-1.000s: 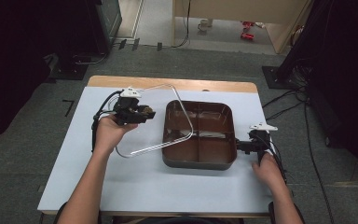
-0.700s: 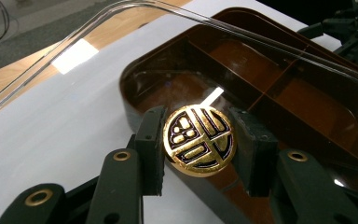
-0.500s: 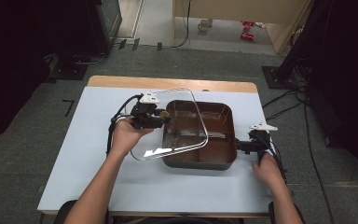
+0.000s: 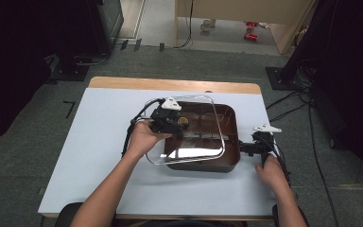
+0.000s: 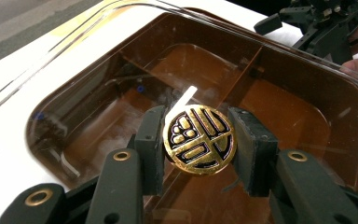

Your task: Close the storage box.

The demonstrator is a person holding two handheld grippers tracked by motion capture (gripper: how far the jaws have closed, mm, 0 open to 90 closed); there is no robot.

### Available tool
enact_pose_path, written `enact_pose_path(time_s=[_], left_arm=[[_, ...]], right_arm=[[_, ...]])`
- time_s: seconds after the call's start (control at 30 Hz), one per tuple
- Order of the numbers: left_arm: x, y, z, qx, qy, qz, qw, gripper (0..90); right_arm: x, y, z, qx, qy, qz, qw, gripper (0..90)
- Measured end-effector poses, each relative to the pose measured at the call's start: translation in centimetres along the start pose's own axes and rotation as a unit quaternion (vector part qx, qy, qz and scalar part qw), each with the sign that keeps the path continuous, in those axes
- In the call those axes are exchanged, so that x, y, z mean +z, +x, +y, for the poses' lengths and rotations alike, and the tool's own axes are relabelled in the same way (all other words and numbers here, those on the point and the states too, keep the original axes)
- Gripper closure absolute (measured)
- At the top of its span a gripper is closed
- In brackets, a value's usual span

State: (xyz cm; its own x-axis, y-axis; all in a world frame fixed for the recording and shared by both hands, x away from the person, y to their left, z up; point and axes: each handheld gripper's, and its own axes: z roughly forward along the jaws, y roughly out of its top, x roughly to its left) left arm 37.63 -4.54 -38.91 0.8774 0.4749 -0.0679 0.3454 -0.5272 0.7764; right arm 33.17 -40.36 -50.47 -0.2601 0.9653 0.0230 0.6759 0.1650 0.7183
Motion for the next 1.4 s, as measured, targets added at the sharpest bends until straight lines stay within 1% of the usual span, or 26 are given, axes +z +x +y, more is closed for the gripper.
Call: enact_pose_path(time_s=[0.07, 0.23, 0.37, 0.53, 0.67, 0.77, 0.83, 1.0, 1.07, 1.17, 1.4], left_arm=[[0.4, -0.1, 0.2, 0.004, -0.001, -0.007, 1.0000, 59.6], [1.2, -0.6, 0.5, 0.020, 0.004, -0.014, 0.9997, 59.6], [2.2, -0.8, 0.8, 0.029, 0.005, -0.027, 0.9992, 59.6], [3.8, -1.1, 1.1, 0.037, 0.017, -0.037, 0.9985, 59.6], [4.7, -1.1, 1.3, 0.038, 0.020, -0.044, 0.9981, 59.6], [5.3, -0.9, 1.4, 0.046, 0.023, -0.049, 0.9975, 59.6], [5.7, -0.8, 1.4, 0.045, 0.028, -0.049, 0.9974, 59.7], [6.5, -1.1, 1.3, 0.045, 0.035, -0.057, 0.9967, 59.6], [6.7, -1.1, 1.3, 0.040, 0.031, -0.061, 0.9968, 59.6], [7.0, -1.0, 1.3, 0.036, 0.029, -0.060, 0.9971, 59.5], [7.1, -0.9, 1.2, 0.039, 0.024, -0.061, 0.9971, 59.6]], right_arm=[[0.0, 0.0, 0.0, 0.000, 0.000, 0.000, 1.0000, 7.3], [0.0, 0.0, 0.0, -0.001, 0.000, -0.001, 1.0000, 7.3], [0.0, 0.0, 0.0, 0.001, 0.001, 0.001, 1.0000, 7.3], [0.0, 0.0, 0.0, 0.002, 0.000, 0.001, 1.0000, 7.3], [0.0, 0.0, 0.0, 0.002, 0.000, 0.001, 1.0000, 7.3], [0.0, 0.0, 0.0, 0.001, 0.000, 0.001, 1.0000, 7.3], [0.0, 0.0, 0.0, 0.001, 0.000, 0.001, 1.0000, 7.3], [0.0, 0.0, 0.0, 0.002, 0.000, 0.001, 1.0000, 7.3], [0.0, 0.0, 0.0, 0.001, -0.001, 0.001, 1.0000, 7.3], [0.0, 0.0, 0.0, 0.002, 0.000, 0.001, 1.0000, 7.3], [0.0, 0.0, 0.0, 0.002, 0.000, 0.001, 1.0000, 7.3]])
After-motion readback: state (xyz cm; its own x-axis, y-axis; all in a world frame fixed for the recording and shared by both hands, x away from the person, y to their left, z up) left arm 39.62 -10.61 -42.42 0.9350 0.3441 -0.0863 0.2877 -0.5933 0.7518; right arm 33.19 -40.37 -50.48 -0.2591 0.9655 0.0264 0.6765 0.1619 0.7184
